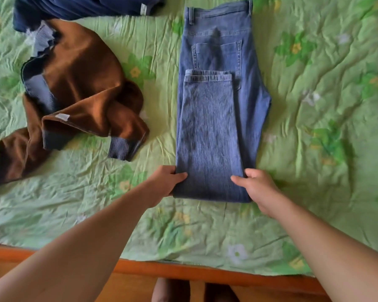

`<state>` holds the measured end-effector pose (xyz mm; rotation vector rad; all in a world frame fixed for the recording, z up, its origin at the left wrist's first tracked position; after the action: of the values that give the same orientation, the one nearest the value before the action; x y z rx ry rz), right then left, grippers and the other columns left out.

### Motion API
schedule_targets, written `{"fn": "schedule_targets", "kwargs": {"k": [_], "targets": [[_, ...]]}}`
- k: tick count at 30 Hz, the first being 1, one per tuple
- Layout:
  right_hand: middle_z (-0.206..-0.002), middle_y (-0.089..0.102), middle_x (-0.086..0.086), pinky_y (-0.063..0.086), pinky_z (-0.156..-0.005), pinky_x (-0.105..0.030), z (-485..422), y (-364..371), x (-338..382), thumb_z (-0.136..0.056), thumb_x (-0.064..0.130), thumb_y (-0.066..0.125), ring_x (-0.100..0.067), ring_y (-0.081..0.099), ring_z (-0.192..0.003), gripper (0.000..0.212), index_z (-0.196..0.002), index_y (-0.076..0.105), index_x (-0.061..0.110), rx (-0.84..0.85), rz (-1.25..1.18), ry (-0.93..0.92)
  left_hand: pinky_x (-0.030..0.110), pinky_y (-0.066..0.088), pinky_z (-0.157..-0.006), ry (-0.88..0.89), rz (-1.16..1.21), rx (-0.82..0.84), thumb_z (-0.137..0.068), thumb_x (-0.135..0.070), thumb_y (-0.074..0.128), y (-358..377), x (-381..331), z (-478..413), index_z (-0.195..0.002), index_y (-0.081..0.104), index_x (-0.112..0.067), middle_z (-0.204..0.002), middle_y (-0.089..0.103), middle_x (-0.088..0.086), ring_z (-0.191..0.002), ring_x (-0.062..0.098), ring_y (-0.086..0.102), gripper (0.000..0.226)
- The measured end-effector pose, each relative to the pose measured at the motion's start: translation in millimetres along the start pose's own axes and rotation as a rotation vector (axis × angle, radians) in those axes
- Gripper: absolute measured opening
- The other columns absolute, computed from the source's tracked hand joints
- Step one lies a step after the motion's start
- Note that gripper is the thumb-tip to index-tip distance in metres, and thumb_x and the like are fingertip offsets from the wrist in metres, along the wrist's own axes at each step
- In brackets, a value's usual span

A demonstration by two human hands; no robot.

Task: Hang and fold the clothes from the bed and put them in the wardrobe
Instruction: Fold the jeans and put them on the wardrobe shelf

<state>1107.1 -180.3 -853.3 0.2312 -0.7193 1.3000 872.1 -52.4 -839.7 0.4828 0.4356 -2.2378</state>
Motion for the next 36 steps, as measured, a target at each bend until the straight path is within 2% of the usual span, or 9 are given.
{"fn": "schedule_targets", "kwargs": {"k": [6,11,16,19,23,27,29,33,36], "targets": [[-0.124,0.070,-0.002,0.047,-0.107,-0.051,44,12,-77,-0.063,0.045,0.083,-0.024,0.067,-0.111,0.078,-0.132,0.060,0.014,0.101,-0.065,0.183,0.056,0.054,-0.095,-0.083,0.016,0.027,-0.097,-0.011,0.063,24,67,41,-0.099,0.070,-0.008,-0.108,0.074,0.018,-0.102,0.034,0.071,0.008],[-0.107,0.074,-0.005,0.049,-0.092,-0.034,54,16,-64,-0.077,0.031,0.081,-0.018,0.068,-0.095,0.040,-0.106,0.065,0.009,0.119,-0.103,0.231,0.052,0.055,-0.093,-0.075,0.046,0.006,-0.096,-0.012,0.063,27,73,39,-0.104,0.071,-0.004,-0.105,0.075,0.017,-0.097,0.030,0.072,0.014],[-0.084,0.070,-0.005,0.037,-0.066,-0.029,13,4,6,-0.089,0.019,0.073,-0.021,0.060,-0.077,0.014,-0.088,0.064,0.009,0.065,-0.208,0.153,0.045,0.052,-0.077,0.065,0.060,-0.057,-0.074,-0.040,0.074,9,7,9,-0.090,0.068,0.000,-0.084,0.069,0.012,-0.080,0.023,0.061,0.043],[-0.092,0.067,0.000,0.043,-0.078,-0.033,-21,-1,52,-0.083,0.029,0.078,-0.021,0.060,-0.090,0.020,-0.089,0.065,0.015,0.011,-0.202,0.074,0.033,0.048,-0.066,0.159,0.114,-0.109,-0.082,-0.030,0.074,-1,-44,-11,-0.087,0.067,-0.014,-0.079,0.068,0.001,-0.070,0.018,0.062,0.018],[-0.098,0.073,-0.002,0.051,-0.091,-0.043,-68,-4,100,-0.065,0.044,0.076,-0.026,0.069,-0.096,0.031,-0.087,0.068,0.024,-0.034,-0.184,-0.014,0.039,0.055,-0.077,0.233,0.156,-0.177,-0.078,-0.039,0.072,-14,-107,-42,-0.115,0.064,-0.015,-0.108,0.072,0.009,-0.088,0.024,0.069,0.045],[-0.079,0.058,-0.012,0.042,-0.074,-0.036,-72,-10,145,-0.074,0.033,0.071,-0.023,0.057,-0.077,0.034,-0.080,0.056,0.004,-0.096,-0.118,-0.090,0.044,0.058,-0.080,0.283,0.089,-0.187,-0.094,-0.019,0.067,-20,-146,-48,-0.096,0.066,-0.013,-0.103,0.074,0.015,-0.082,0.022,0.068,0.007],[-0.103,0.067,-0.020,0.047,-0.092,-0.044,-68,-19,177,-0.083,0.027,0.072,-0.033,0.053,-0.123,0.042,-0.103,0.058,-0.007,-0.135,-0.147,-0.135,0.044,0.058,-0.078,0.318,0.082,-0.195,-0.094,-0.023,0.067,-30,-169,-51,-0.099,0.066,-0.014,-0.101,0.074,0.011,-0.083,0.021,0.069,0.011],[-0.111,0.073,-0.015,0.045,-0.104,-0.051,-97,-43,249,-0.087,0.022,0.074,-0.031,0.066,-0.110,0.013,-0.091,0.071,0.011,-0.187,-0.224,-0.243,0.041,0.059,-0.082,0.380,0.139,-0.179,-0.084,-0.038,0.072,-58,-244,-73,-0.116,0.065,-0.019,-0.110,0.073,0.005,-0.099,0.024,0.070,0.038],[-0.110,0.074,-0.006,0.049,-0.097,-0.050,-133,-40,266,-0.092,0.027,0.070,-0.030,0.067,-0.110,0.008,-0.085,0.068,0.024,-0.058,-0.212,-0.142,0.051,0.057,-0.091,0.335,0.192,-0.075,-0.094,-0.022,0.069,-52,-277,-99,-0.106,0.066,-0.014,-0.115,0.072,0.015,-0.100,0.029,0.071,0.015]]}}
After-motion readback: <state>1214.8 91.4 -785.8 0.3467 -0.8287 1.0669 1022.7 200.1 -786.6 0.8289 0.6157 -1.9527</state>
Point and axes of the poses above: each hand's wrist, its own z-axis away from the middle knuckle, its own y-axis out of the palm, x = y × z, the point moved 10 cm from there along -z, towards the middle knuckle
